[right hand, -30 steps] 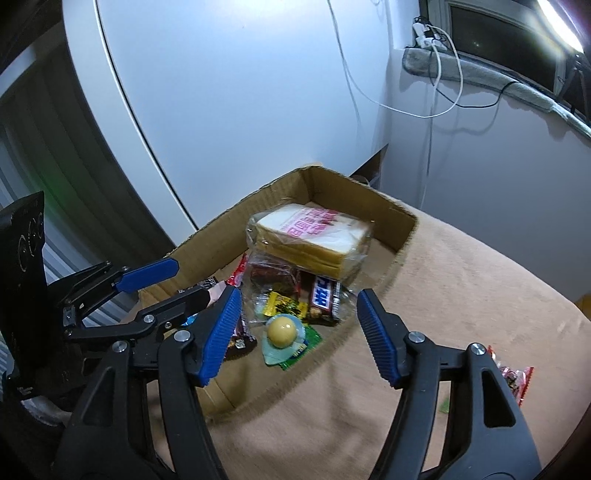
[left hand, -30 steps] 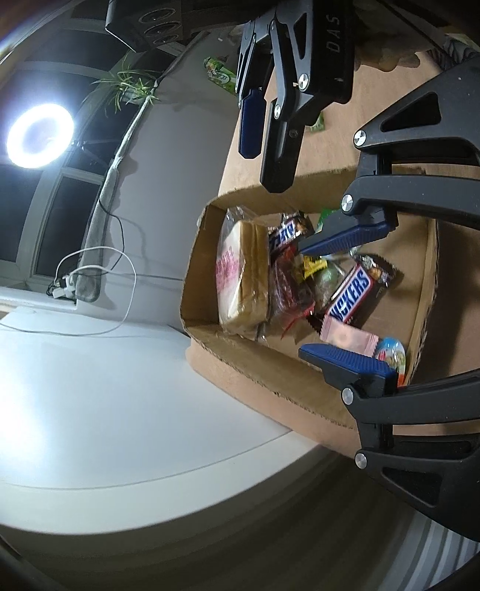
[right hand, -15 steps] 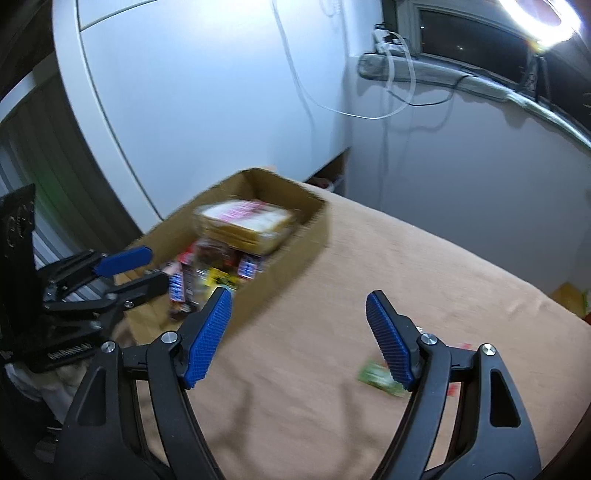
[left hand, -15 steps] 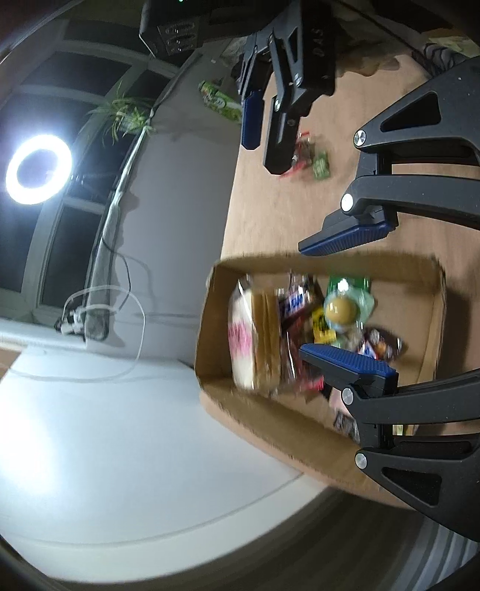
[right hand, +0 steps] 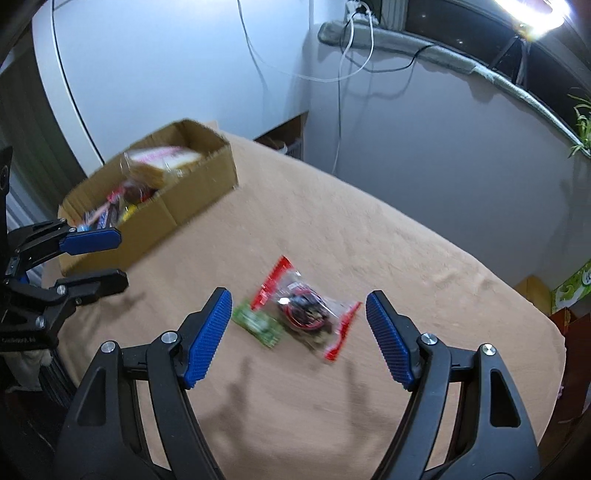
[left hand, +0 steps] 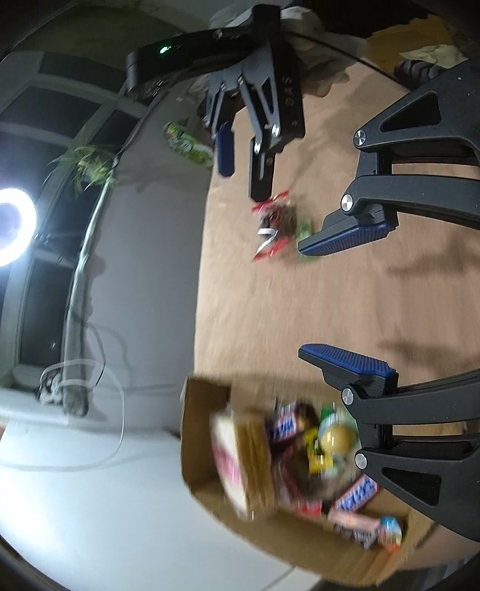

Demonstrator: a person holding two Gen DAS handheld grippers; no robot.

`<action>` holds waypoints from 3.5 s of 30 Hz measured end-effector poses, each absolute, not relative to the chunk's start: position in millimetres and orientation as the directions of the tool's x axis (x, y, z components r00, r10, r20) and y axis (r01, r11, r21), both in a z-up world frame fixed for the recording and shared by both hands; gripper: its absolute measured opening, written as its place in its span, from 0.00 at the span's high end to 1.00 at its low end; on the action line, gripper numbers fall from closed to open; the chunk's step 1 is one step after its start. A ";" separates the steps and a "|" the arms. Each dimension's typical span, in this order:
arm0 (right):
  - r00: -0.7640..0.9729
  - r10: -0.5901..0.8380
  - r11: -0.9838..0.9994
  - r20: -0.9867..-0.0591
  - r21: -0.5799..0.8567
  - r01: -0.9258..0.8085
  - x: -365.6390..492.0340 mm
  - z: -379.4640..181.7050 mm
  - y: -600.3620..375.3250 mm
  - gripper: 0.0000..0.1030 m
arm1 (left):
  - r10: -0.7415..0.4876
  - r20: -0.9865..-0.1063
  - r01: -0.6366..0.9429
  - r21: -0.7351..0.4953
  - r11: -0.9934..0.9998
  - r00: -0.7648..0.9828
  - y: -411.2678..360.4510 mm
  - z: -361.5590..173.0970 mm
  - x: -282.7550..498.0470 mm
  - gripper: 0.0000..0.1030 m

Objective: Organize snacks
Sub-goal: 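Move both tools back to the red chocolate packet and green packet, then close the right tool on the red chocolate packet while the left tool grips the green packet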

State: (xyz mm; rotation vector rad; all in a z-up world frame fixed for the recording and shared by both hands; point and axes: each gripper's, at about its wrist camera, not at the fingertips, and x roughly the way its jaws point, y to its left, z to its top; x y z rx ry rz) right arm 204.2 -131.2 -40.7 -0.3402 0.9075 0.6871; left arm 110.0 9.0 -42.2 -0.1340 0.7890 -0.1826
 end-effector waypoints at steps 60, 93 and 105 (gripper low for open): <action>0.275 0.405 0.646 -0.872 0.060 -0.761 247.1 -107.3 -128.3 0.66 | -0.231 -0.744 0.205 -0.128 0.970 0.627 -54.3 -97.9 180.3 0.92; 0.285 0.424 0.658 -0.860 0.076 -0.749 243.9 -100.5 -137.1 0.66 | -0.178 -0.767 0.225 -0.045 0.973 0.616 -57.9 -104.6 191.1 0.90; 0.273 0.430 0.660 -0.861 0.094 -0.746 246.2 -102.4 -139.6 0.66 | -0.123 -0.803 0.207 0.001 0.978 0.583 -55.4 -107.5 197.1 0.65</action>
